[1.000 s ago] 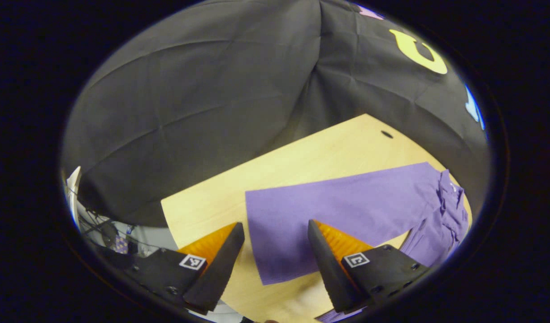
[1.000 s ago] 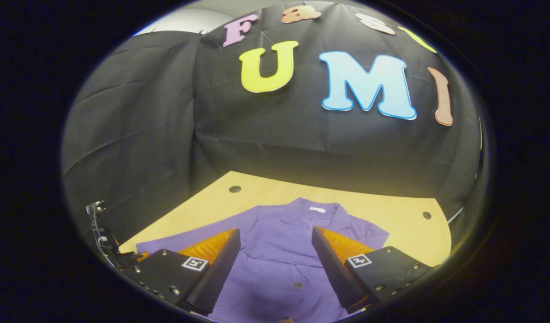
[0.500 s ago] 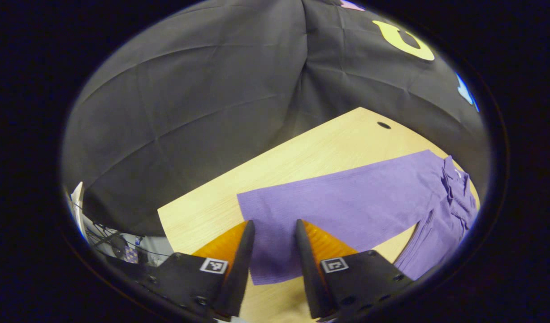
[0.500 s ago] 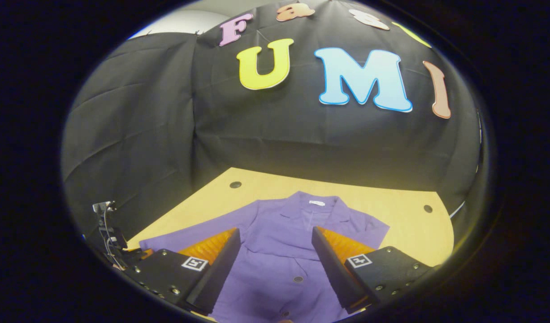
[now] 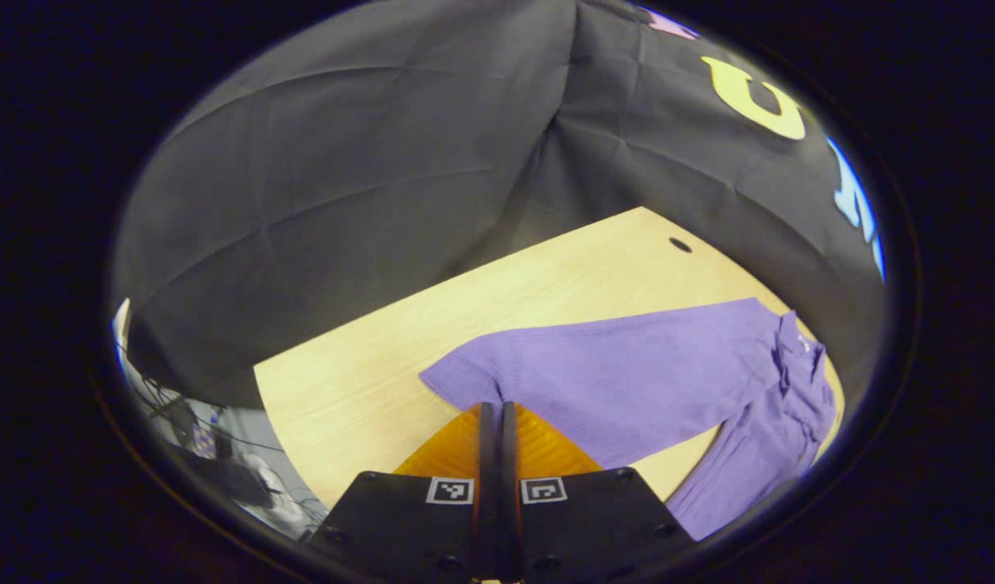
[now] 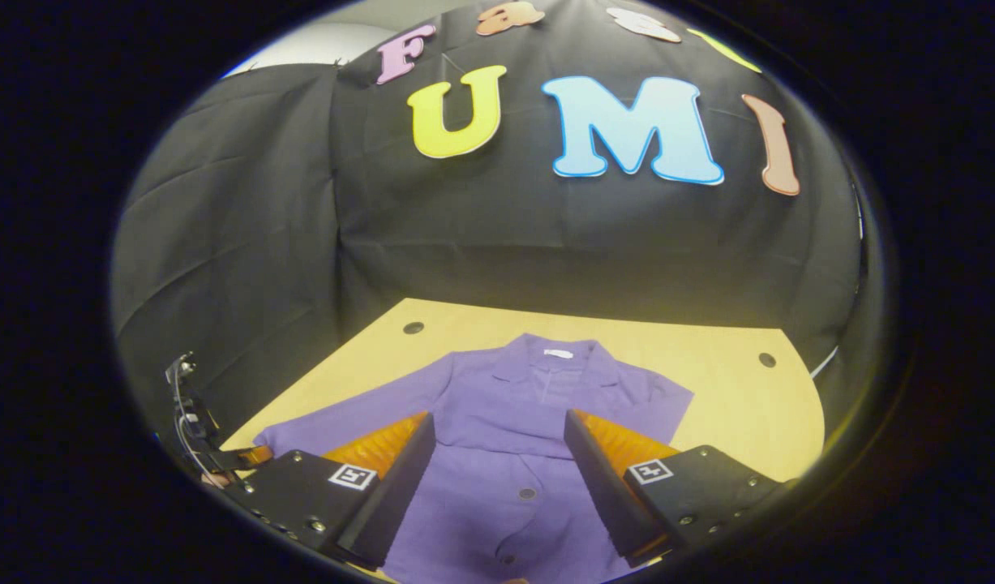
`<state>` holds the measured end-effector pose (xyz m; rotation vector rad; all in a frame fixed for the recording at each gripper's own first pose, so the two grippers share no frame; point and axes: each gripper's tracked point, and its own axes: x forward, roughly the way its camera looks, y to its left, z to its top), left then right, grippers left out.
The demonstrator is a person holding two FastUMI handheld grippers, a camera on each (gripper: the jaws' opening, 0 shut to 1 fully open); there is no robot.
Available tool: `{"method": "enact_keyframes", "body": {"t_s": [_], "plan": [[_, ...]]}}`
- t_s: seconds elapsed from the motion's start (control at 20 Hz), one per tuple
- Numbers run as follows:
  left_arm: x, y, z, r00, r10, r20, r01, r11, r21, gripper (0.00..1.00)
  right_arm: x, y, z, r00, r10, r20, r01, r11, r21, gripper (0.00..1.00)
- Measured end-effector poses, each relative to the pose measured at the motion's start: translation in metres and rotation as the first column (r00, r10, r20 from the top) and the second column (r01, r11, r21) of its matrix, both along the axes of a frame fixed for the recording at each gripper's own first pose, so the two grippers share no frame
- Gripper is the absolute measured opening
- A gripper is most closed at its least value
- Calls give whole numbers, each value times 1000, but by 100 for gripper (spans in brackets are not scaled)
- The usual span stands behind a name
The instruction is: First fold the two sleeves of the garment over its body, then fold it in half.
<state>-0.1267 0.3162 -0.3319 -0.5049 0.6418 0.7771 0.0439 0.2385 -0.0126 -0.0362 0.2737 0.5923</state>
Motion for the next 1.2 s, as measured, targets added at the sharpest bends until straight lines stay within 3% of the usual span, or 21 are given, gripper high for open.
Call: {"method": "enact_keyframes", "body": {"t_s": [0.3,0.5,0.8,1.2], "plan": [[15,-7,37,995,26,95,-23,999,-34,7,4,-25,-9,999,-44,-16,45,999,17,96],[46,-37,64,987,-22,159,32,998,-61,7,4,-40,-15,998,-58,-23,59,998,28,96],[100,-116,113,944,-232,236,243,970,-17,7,6,-75,-26,995,-91,-40,92,995,47,96],[176,-236,148,864,-393,314,421,907,-25,7,14,-139,-39,988,-155,-25,155,988,20,96]]}}
